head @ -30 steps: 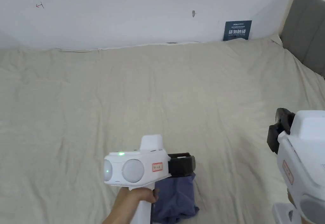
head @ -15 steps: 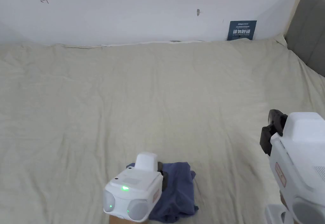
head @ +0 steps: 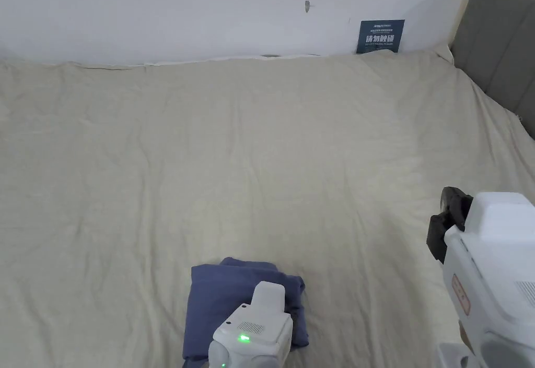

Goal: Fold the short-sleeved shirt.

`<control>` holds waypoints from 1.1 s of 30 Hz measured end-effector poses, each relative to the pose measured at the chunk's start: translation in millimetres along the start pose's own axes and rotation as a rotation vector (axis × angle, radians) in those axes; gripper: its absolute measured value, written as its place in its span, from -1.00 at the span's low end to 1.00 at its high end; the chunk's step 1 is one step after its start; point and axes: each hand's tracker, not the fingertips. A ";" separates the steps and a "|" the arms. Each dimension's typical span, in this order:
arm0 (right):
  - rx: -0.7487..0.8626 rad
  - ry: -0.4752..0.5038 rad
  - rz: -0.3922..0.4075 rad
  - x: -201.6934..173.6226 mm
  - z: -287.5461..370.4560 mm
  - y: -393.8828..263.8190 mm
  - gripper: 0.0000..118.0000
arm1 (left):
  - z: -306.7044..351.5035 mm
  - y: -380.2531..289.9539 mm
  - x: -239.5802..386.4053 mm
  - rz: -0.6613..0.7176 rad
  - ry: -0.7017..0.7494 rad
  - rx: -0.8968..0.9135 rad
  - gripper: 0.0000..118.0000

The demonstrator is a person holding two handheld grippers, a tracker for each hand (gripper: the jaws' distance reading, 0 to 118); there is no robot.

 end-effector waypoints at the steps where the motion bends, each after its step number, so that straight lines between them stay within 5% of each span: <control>1: -0.001 0.000 -0.002 0.1 0.2 -0.4 -0.97 | 0.8 3.3 -0.2 0.010 -0.001 -0.005 -1.00; 4: -0.001 0.007 -0.009 -0.6 1.5 1.7 -0.97 | 6.4 13.7 -5.0 0.003 -0.012 -0.016 -1.00; 14: 0.090 0.058 -0.014 -22.5 14.9 30.4 -0.97 | 130.0 104.8 -35.8 -0.134 0.017 0.413 -1.00; 33: 0.245 0.115 0.035 -78.6 34.0 75.3 -0.97 | 249.3 157.1 -160.7 -0.092 0.398 0.686 -1.00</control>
